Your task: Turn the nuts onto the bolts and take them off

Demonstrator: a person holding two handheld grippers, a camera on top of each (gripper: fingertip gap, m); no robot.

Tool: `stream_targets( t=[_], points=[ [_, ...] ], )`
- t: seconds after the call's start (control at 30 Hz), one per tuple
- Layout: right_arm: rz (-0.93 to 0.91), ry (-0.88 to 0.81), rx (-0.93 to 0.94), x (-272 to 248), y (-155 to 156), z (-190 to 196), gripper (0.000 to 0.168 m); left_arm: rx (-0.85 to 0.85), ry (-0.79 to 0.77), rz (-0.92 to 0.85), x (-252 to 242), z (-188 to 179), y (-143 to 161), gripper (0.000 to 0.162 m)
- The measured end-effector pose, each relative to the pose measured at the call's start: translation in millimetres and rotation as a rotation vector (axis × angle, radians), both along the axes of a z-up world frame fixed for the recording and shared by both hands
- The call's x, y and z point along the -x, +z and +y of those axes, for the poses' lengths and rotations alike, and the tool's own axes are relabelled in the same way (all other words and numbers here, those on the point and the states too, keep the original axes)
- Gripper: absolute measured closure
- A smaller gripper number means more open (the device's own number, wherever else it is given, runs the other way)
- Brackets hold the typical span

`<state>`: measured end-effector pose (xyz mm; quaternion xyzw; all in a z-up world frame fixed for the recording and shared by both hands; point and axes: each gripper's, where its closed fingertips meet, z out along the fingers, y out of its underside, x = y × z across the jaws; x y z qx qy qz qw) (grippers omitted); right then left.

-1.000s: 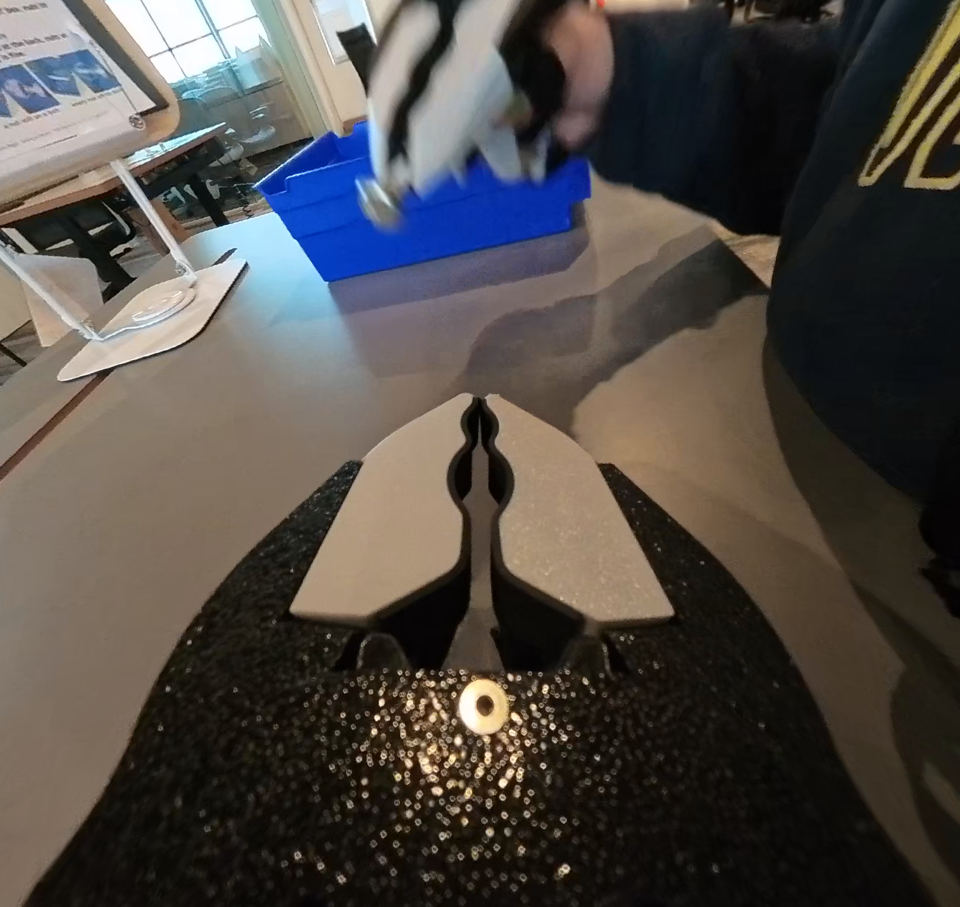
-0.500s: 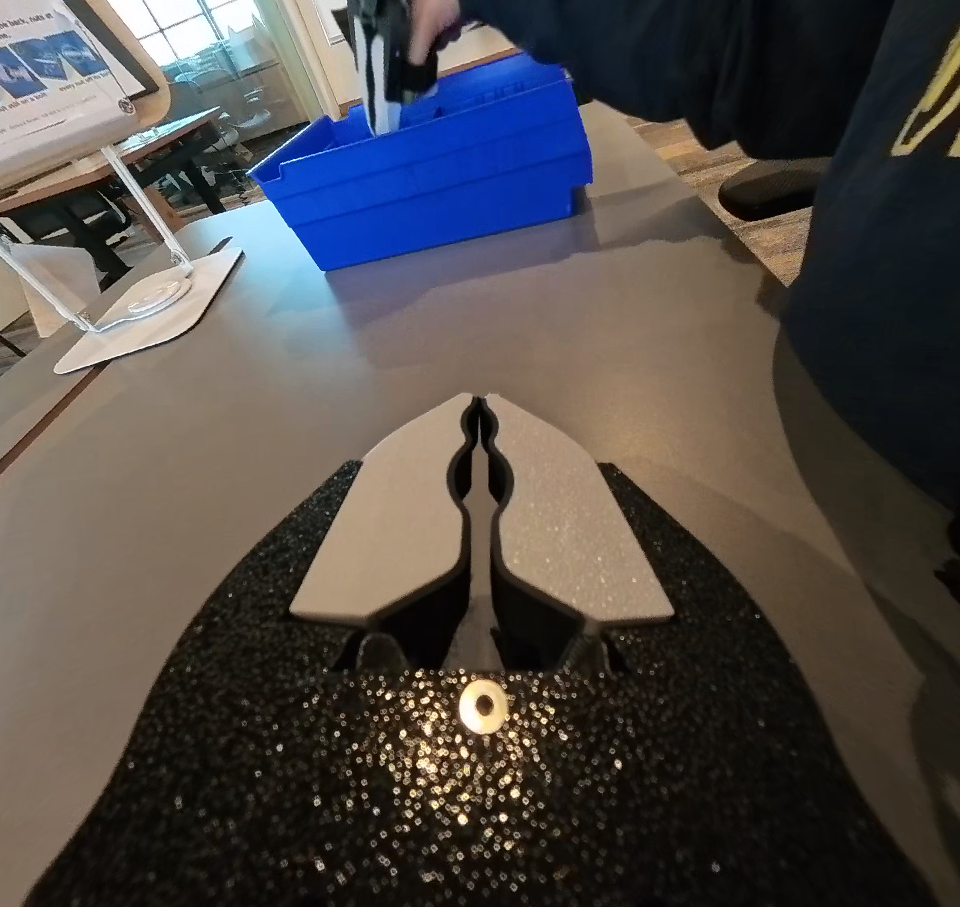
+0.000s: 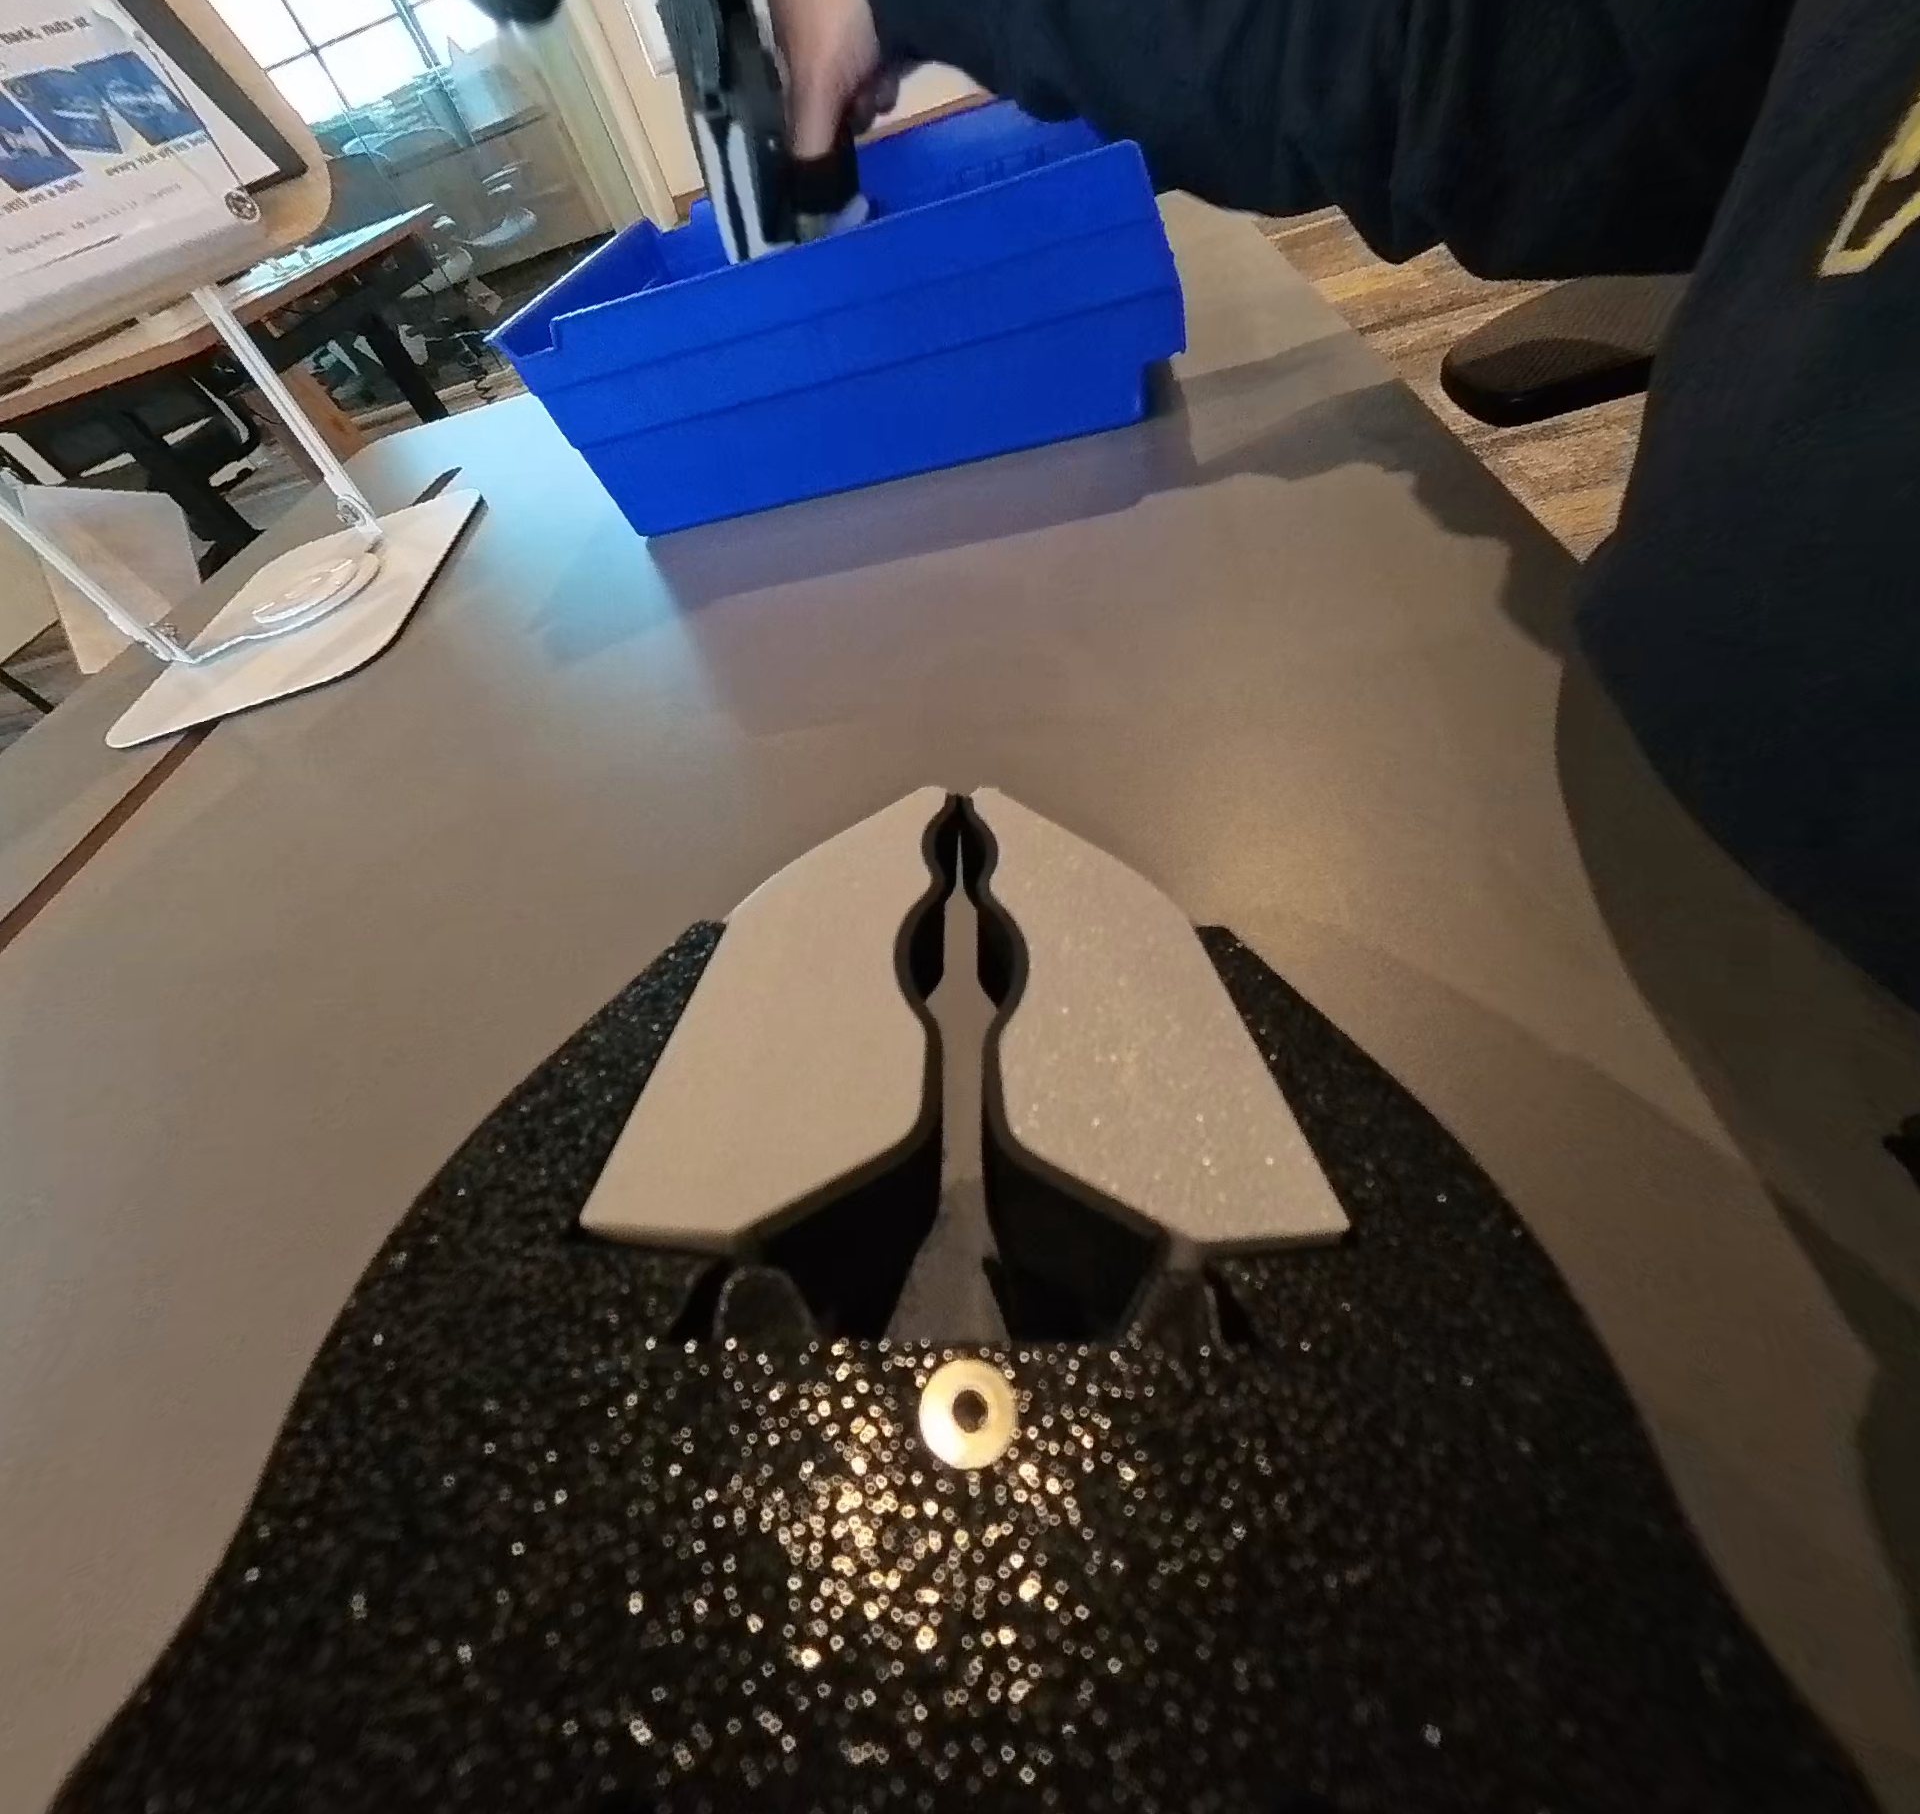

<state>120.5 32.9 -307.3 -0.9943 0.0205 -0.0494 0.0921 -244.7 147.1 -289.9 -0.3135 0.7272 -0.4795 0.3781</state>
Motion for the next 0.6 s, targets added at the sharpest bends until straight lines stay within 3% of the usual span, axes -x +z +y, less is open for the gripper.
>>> stream_targets(
  t=[0.03,0.2,0.33,0.43,0.6],
  points=[
    [-0.014,-0.001,-0.022,-0.1,4.9,1.8,0.151,0.000,0.000,0.000,0.0,0.0,0.0,0.162],
    [-0.068,0.053,-0.244,41.1,47.4,28.5,0.154,0.001,0.002,-0.001,-0.2,0.3,0.1,0.162],
    [-0.034,0.201,-0.613,141.5,85.2,72.9,0.152,0.000,0.004,0.000,-0.2,0.4,0.0,0.162],
    [0.074,0.324,-0.837,223.3,83.3,101.9,0.150,-0.004,0.007,0.001,-0.2,0.7,-0.4,0.162],
    [0.308,0.357,-1.188,298.5,67.7,154.1,0.148,-0.007,0.008,0.000,-0.1,0.5,-0.5,0.162]
  ],
)
